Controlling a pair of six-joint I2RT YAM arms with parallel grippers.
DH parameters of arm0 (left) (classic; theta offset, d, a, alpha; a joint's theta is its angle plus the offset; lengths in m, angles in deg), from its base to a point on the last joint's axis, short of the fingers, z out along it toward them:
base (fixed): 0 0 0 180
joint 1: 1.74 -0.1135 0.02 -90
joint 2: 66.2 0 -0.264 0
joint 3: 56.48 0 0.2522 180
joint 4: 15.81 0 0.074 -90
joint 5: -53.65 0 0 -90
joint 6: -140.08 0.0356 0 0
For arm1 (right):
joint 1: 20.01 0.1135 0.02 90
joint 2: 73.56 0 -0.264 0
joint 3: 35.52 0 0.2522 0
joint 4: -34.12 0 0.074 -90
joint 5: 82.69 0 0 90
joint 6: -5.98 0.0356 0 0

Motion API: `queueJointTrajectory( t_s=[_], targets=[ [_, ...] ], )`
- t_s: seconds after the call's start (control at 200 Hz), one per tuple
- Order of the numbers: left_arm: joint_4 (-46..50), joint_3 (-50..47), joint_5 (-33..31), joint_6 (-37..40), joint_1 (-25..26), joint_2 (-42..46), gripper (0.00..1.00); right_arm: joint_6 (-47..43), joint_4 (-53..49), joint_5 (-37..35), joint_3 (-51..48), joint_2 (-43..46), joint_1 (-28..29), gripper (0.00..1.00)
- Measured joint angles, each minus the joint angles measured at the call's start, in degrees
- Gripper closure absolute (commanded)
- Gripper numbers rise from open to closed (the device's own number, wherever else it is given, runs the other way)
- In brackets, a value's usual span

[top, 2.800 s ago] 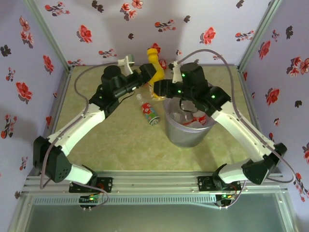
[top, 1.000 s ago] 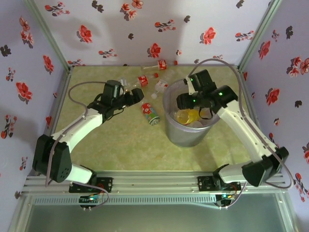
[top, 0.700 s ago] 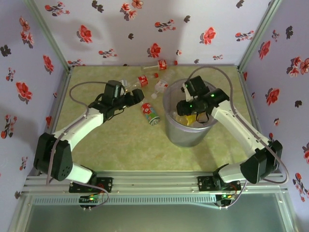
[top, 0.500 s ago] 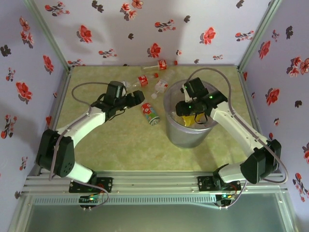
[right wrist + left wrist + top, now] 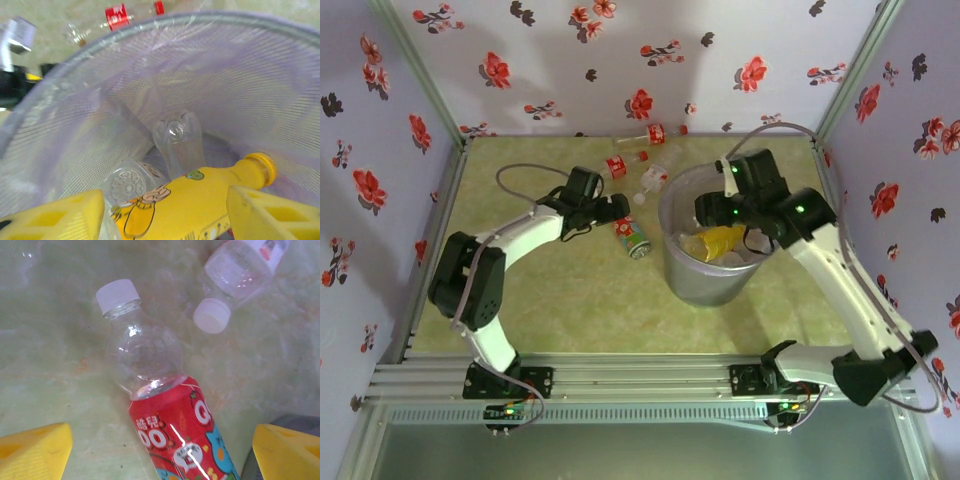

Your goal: Put the plastic bottles in the bin

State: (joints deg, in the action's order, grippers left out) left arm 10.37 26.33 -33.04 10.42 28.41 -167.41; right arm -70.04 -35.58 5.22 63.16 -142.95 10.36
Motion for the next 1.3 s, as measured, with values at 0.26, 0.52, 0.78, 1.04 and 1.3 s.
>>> queueJointTrajectory(
  t_s=[0.26, 0.52, 0.78, 1.04, 1.3],
  targets=[
    [0.8, 3.7, -3.8, -0.3, 1.1, -7.3, 0.01, 0.0, 0.3, -1.8, -1.2, 5.3, 0.0, 0.28],
    [-1.2, 4.4, -5.5, -2.9, 1.5, -12.7, 0.08, -0.1, 0.2, -2.5, -3.9, 9.2, 0.0, 0.23],
    [-1.9, 5.8, -6.3, -4.0, 1.6, -14.1, 0.23, -0.1, 0.2, -3.2, -5.9, 12.4, -0.4, 0.22],
    [-2.1, 5.8, -6.1, -4.7, 1.7, -14.1, 0.35, -0.2, 0.1, -3.5, -6.7, 12.4, -0.8, 0.22],
    [-1.0, 3.5, -6.1, -4.5, 1.7, -7.7, 0.41, -0.5, 0.1, -3.3, -6.8, 12.2, -0.8, 0.22]
  ],
)
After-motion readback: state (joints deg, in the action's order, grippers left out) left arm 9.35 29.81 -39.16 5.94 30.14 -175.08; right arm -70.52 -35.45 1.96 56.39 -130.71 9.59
